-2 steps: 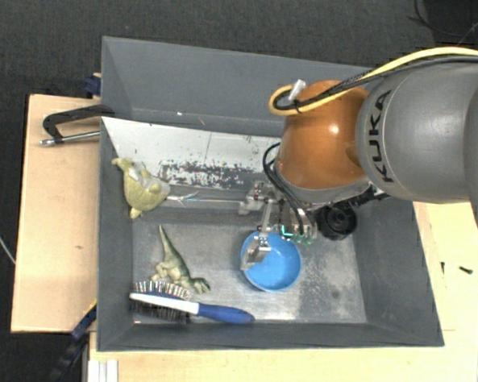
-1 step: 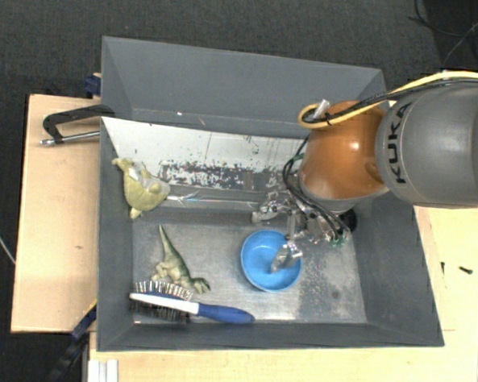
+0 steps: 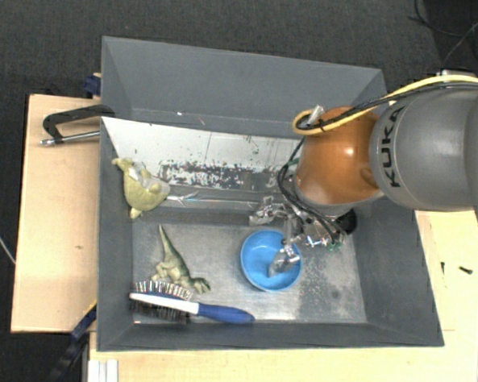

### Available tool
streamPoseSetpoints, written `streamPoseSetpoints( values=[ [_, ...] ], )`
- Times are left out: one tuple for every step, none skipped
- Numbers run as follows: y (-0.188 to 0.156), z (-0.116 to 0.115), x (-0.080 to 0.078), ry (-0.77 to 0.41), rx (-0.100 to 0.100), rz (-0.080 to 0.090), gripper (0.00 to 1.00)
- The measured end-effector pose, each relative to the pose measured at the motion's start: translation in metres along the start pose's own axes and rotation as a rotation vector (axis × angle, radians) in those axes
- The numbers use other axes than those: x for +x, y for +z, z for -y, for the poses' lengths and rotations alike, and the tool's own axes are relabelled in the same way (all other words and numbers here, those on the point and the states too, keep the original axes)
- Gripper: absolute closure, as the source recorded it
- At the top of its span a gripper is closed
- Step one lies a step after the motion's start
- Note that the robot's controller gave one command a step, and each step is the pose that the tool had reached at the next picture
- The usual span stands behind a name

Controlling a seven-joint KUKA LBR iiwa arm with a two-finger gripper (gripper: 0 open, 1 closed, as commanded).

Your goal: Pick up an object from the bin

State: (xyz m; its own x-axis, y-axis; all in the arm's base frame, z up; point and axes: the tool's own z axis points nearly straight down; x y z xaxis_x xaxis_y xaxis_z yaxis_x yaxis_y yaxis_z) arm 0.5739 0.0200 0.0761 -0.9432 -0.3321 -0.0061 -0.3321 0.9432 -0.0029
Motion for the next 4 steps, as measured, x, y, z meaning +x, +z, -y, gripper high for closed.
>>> streamPoseSetpoints(
  values=[
    [-0.0015, -0.0001, -0.0018, 0.002, -0.003, 0.0, 0.0],
    [-0.0025, -0.0006, -0.0034, 0.003, -0.004, 0.0, 0.0],
    [-0.0035, -0.0013, -0.005, 0.005, -0.004, 0.0, 0.0],
    [-0.0071, -0.0009, -0.007, 0.005, -0.003, 0.004, 1.0]
  ],
)
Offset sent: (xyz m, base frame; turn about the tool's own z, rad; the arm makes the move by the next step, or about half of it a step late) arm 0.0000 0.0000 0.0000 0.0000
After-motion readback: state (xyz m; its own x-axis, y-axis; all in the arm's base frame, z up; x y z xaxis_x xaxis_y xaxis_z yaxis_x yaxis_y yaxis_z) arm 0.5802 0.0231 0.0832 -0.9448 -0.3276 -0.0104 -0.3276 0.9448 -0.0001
